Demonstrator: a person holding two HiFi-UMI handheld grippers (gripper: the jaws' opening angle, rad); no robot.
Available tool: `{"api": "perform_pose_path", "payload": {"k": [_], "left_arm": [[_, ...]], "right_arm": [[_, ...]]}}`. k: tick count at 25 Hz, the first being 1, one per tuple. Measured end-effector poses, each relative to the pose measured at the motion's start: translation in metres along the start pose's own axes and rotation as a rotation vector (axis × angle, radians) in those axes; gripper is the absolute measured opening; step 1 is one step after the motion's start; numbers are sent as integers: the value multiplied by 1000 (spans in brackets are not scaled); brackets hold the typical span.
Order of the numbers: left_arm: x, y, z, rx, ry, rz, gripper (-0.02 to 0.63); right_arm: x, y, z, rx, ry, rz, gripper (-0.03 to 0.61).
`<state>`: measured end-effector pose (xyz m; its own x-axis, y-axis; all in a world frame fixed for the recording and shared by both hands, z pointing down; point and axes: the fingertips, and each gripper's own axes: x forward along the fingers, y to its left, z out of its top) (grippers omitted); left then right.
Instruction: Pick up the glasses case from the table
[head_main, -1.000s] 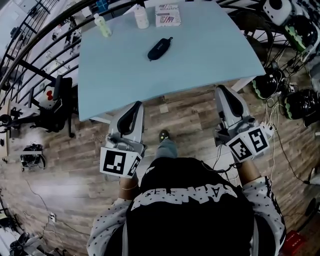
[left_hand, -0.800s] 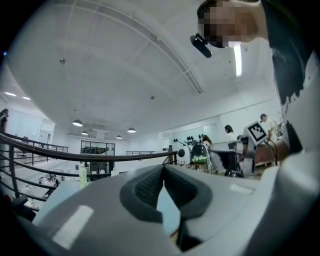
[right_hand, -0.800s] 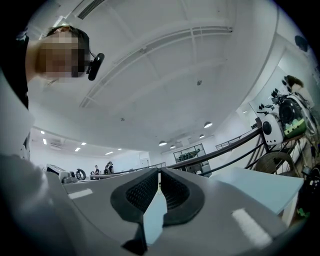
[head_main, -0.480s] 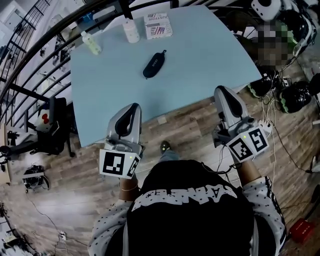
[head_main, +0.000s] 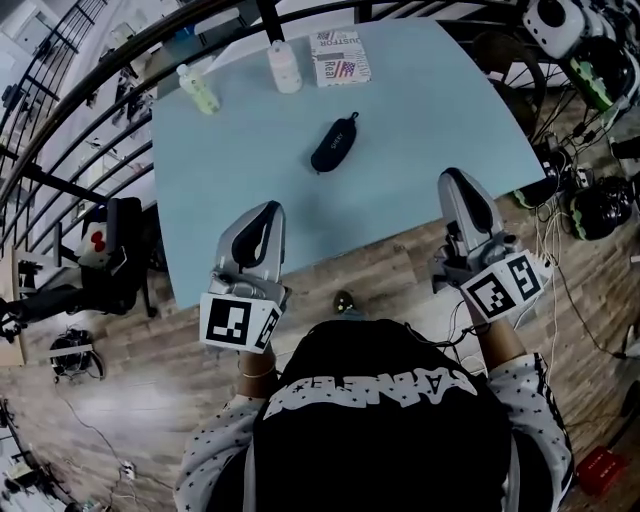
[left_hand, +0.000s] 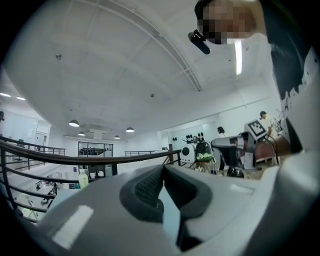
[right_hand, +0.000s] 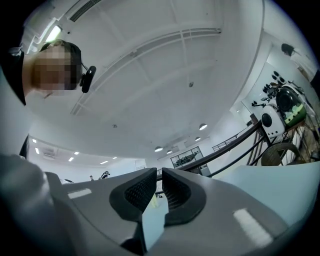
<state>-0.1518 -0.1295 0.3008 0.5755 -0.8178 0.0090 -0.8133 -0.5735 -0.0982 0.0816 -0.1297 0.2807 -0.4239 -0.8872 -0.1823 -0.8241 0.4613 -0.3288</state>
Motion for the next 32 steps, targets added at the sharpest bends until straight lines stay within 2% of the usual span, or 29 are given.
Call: {"api": "perform_pose_path", "payload": {"k": [11, 17, 25, 32], "left_arm": [[19, 33, -18, -22, 29, 35, 0], [36, 41, -30, -50, 88, 115, 0], [55, 46, -38, -38, 89, 236, 0], [97, 47, -42, -44, 105, 335, 0]], "right_arm": [[54, -3, -24, -16, 68, 61, 43], [92, -28, -32, 11, 100, 132, 46], [134, -49, -47, 27, 156, 263, 51], [177, -87, -64, 19, 248, 380, 55]]}}
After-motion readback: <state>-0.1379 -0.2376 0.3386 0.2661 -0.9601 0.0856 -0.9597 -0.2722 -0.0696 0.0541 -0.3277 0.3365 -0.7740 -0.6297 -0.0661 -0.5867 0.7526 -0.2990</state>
